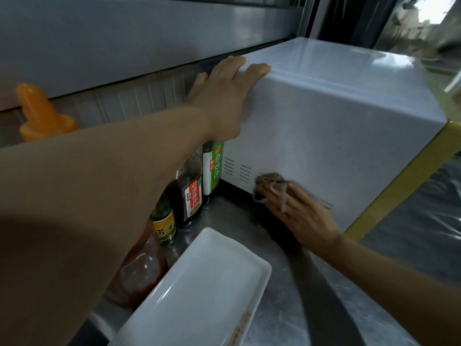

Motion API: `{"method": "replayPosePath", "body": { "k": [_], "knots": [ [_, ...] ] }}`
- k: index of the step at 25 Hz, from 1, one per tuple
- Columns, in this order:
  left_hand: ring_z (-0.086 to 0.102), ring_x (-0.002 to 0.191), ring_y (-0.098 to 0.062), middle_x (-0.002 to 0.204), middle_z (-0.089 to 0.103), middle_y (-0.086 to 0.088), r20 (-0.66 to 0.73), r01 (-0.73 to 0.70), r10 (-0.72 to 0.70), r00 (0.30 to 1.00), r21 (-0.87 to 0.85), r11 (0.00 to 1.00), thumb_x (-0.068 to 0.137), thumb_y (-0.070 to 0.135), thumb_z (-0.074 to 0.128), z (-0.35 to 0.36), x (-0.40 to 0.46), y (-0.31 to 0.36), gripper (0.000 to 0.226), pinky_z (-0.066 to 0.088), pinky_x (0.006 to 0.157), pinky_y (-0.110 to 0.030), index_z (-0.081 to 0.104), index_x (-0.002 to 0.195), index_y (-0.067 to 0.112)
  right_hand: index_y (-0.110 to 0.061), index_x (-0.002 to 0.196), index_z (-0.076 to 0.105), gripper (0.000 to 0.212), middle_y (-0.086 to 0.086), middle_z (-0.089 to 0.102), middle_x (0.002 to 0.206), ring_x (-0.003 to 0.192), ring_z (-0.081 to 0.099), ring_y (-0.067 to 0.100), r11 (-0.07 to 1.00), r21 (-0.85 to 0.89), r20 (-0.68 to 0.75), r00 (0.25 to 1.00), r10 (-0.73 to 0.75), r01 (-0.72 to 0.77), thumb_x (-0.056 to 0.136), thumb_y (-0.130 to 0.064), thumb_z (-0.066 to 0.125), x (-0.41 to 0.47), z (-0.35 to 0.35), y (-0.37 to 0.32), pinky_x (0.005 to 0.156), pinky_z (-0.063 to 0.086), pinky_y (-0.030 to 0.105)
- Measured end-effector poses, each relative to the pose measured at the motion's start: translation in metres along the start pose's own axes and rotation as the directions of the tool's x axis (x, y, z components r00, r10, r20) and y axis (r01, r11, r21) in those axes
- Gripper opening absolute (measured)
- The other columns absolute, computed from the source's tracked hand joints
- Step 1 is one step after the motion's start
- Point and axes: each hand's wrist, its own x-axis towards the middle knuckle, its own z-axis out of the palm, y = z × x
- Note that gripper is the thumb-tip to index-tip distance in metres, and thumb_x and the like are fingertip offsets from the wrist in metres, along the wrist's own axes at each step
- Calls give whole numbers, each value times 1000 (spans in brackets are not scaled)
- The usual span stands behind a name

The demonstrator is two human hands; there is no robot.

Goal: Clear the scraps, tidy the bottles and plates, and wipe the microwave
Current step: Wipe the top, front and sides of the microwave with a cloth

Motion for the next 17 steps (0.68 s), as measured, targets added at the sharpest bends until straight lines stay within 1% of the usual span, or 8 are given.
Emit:
{"method": "replayPosePath", "body": {
  "k": [1, 3, 5, 6, 9, 13, 15, 17],
  "knots": [
    [1, 146, -23, 157, 6, -5, 0, -1, 1, 1000, -8, 1000, 64, 0, 69, 0, 0, 0, 108, 15, 112, -55, 11, 147, 37, -21, 141, -23, 70, 9, -28, 149, 130, -32, 32, 1000, -22, -25, 1000, -1, 0, 97, -22, 32, -19, 4, 3, 97, -38, 50],
    [1, 146, -23, 157, 6, -5, -4, 0, 0, 1000, -18, 1000, 63, 0, 70, 1, 0, 0, 108, 16, 112, -56, 12, 147, 37, -21, 142, -24, 72, 11, -32, 147, 131, -33, 33, 998, -58, 31, 999, 8, -6, 96, -25, 32, -34, 6, 4, 100, -35, 53],
    [2, 146, -23, 157, 7, -5, -10, 0, 0, 1000, -11, 1000, 63, 1, 71, 4, 0, -1, 109, 17, 113, -56, 12, 147, 37, -15, 143, -27, 69, 15, -43, 140, 125, -42, 34, 999, -32, 59, 998, -17, 19, 99, -22, 26, -11, 3, -1, 98, -34, 54],
    [3, 146, -24, 157, 7, -5, -16, -4, 4, 1000, -5, 1000, 63, 1, 72, 4, -1, -2, 109, 18, 112, -57, 12, 147, 36, -13, 145, -22, 64, 14, -43, 140, 125, -42, 33, 1000, -10, 51, 998, -21, 21, 100, -19, 23, 9, -2, -5, 96, -32, 52],
    [6, 145, -25, 156, 11, -6, -40, -6, 6, 999, 2, 1000, 61, 2, 74, 6, -1, 1, 109, 19, 110, -58, 14, 146, 36, -11, 148, -9, 54, 7, -26, 154, 140, -25, 26, 999, 49, 1, 1000, -4, 4, 102, -15, 19, 46, -19, -6, 100, -28, 45],
    [8, 145, -24, 155, 13, -4, -39, 13, -14, 999, -39, 999, 62, 1, 73, 3, -1, 4, 105, 19, 111, -57, 17, 145, 35, -14, 149, -12, 66, 14, -34, 147, 131, -35, 32, 994, -111, -51, 999, 11, -17, 98, -23, 29, -23, 11, -1, 103, -28, 51],
    [9, 145, -24, 154, 14, -4, -47, 25, -27, 999, -34, 999, 62, 2, 74, 3, 0, 5, 104, 20, 111, -56, 19, 144, 35, -21, 148, -3, 74, 9, -18, 153, 139, -19, 30, 992, -106, -107, 993, 57, -69, 89, -26, 42, -71, 26, 9, 112, -21, 51],
    [9, 145, -24, 154, 15, -5, -51, 31, -33, 998, -28, 999, 62, 1, 73, 4, 0, 7, 103, 20, 110, -55, 20, 144, 33, -29, 145, 1, 75, 3, -7, 155, 141, -9, 27, 995, -78, -85, 995, 49, -56, 85, -27, 46, -92, 28, 13, 115, -14, 49]
  ]
}}
